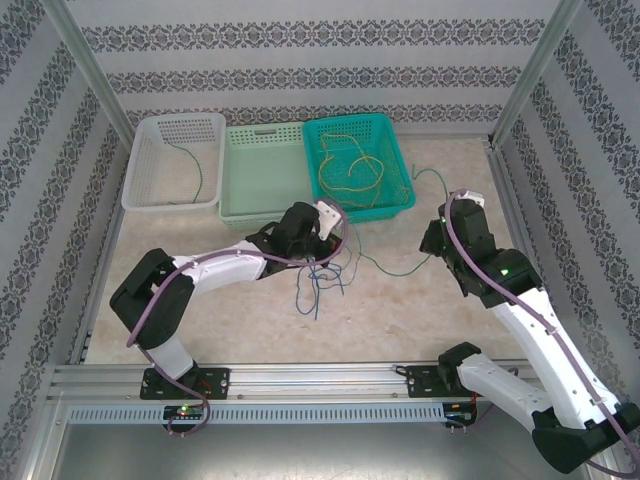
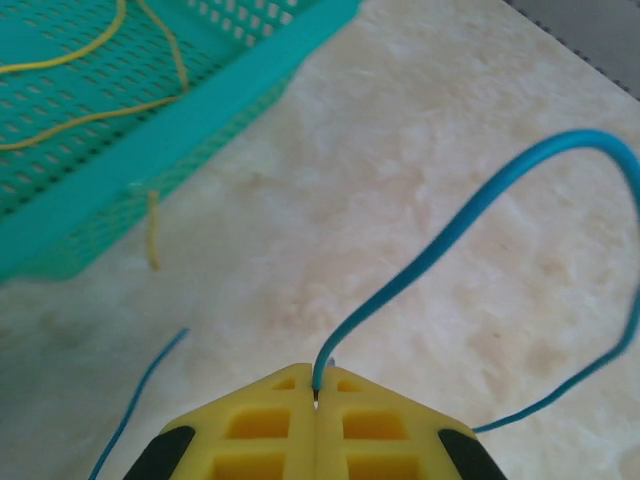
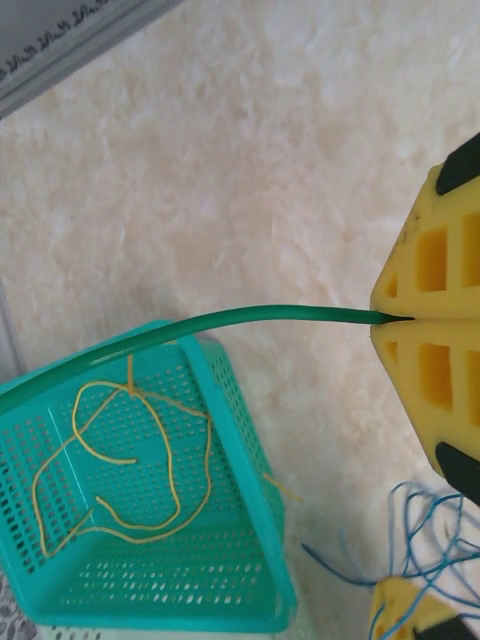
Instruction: Untangle the cables
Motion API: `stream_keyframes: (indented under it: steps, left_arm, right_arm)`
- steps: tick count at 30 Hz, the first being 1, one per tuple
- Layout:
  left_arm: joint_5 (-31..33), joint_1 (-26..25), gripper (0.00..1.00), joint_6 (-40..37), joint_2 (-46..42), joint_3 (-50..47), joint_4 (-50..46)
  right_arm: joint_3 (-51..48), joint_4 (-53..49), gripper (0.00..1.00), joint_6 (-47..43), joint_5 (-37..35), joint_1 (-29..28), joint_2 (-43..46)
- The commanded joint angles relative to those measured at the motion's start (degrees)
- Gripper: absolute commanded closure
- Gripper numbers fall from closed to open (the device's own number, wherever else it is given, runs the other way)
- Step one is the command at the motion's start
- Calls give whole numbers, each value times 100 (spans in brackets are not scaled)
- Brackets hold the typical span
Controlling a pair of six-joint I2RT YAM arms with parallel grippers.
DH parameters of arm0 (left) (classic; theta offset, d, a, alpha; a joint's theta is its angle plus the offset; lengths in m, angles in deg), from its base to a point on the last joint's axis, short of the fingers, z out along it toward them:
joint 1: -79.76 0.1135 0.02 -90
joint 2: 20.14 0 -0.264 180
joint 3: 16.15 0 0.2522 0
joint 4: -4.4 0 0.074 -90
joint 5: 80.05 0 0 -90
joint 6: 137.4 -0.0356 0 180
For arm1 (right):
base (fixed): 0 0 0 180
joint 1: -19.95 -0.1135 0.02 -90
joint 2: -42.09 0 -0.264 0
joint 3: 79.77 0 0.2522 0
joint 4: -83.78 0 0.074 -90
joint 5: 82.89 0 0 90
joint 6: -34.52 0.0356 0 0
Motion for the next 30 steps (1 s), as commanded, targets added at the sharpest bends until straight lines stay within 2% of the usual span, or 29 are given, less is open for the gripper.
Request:
stream_keyframes:
  steps: [1,5,9,10,11,14,17,22,27,30]
  left_arm:
    - [180,69,100,152,-78,-96,-161]
    - [13,72,100,253,88,5,-219]
    - [-357,63,97,224,242,191,-361]
    - [-353,63,90,212,242,207,-410]
    - [-300,63,78,210,201,205,-451]
    - [-203,61,34,135,-45,89,-465]
    - [-281,46,0,-61,-350,-34,-545]
    - [-312,-79,0,-232,-799,-194,-673]
    - [-333,-87,0,235,-1514,-767,206]
    - [-11,-88,0,619,-1931,-1128,669]
  right_arm:
    - [313,-533,100,-350,-113,98,125]
    - [262,-266,100,-421,676,219,201]
    - [45,250,100,-324,1105,270,233]
    - [-4,392,100,-316,1161,269,252]
    - [-27,503,100,-302,1197,276,246]
    - [18,528,100,-411,1011,265,126]
    - [28,597,100,-501,829,268,61]
    - [-20,923,100,-528,835,233,86]
    - [-64,1185,100,-521,624,104,10]
    - [-57,1337,100,-541,330,-44,-100]
